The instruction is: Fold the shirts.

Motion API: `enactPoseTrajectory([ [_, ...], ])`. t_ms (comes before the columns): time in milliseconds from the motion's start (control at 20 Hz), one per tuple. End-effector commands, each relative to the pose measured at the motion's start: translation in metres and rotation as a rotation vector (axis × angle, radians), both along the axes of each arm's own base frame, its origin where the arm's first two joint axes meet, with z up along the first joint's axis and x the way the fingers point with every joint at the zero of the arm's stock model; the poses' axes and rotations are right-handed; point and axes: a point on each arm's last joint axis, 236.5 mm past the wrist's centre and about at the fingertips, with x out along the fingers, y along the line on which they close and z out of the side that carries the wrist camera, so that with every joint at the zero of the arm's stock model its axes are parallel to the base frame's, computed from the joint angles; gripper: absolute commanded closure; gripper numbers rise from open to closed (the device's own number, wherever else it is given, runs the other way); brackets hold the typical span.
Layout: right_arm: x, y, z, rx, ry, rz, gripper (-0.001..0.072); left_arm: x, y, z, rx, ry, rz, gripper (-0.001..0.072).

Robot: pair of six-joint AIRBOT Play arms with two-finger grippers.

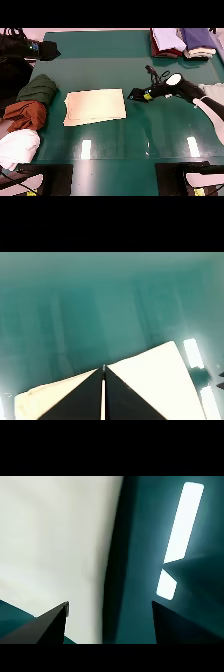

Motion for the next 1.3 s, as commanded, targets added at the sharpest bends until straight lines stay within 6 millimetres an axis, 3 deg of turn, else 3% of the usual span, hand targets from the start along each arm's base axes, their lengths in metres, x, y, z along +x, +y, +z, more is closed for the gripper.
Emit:
enactPoseTrajectory([
  [0, -0.010, 0.015, -0.032, 0.067, 0.140, -0.003, 0.0120, -0.002, -0.014, -0.003, -0.006, 0.006, -0.029, 0.0686],
  [250, -0.009, 0.104, -0.045, 0.169, 0.191, 0.102, 0.0222, -0.003, -0.015, -0.003, -0.010, 0.011, -0.032, 0.0686],
  [350, -0.010, 0.131, -0.047, 0.174, 0.161, 0.163, 0.0395, -0.004, -0.018, -0.002, -0.026, 0.012, -0.037, 0.0686],
  [400, -0.007, 0.139, -0.043, 0.175, 0.123, 0.191, 0.0576, -0.004, -0.020, -0.001, -0.037, 0.013, -0.040, 0.0686],
  [450, -0.002, 0.143, -0.036, 0.173, 0.083, 0.207, 0.0685, -0.005, -0.022, 0.000, -0.052, 0.018, -0.040, 0.0687],
  [600, 0.028, 0.126, -0.004, 0.143, -0.040, 0.197, 0.0697, -0.006, -0.025, 0.001, -0.072, 0.023, -0.047, 0.0688],
  [700, 0.051, 0.087, 0.023, 0.091, -0.120, 0.153, 0.0697, -0.010, -0.027, -0.002, -0.070, 0.042, -0.057, 0.0687],
  [900, 0.085, -0.043, 0.076, -0.056, -0.210, -0.035, 0.0697, -0.021, -0.054, -0.005, -0.038, 0.042, -0.124, 0.0687],
  [1100, 0.082, -0.192, 0.118, -0.184, -0.242, -0.249, 0.0697, -0.033, -0.092, 0.001, -0.047, 0.014, -0.199, 0.0687],
  [1250, 0.071, -0.301, 0.144, -0.220, -0.274, -0.482, 0.0697, -0.042, -0.109, 0.001, -0.050, 0.013, -0.237, 0.0687],
])
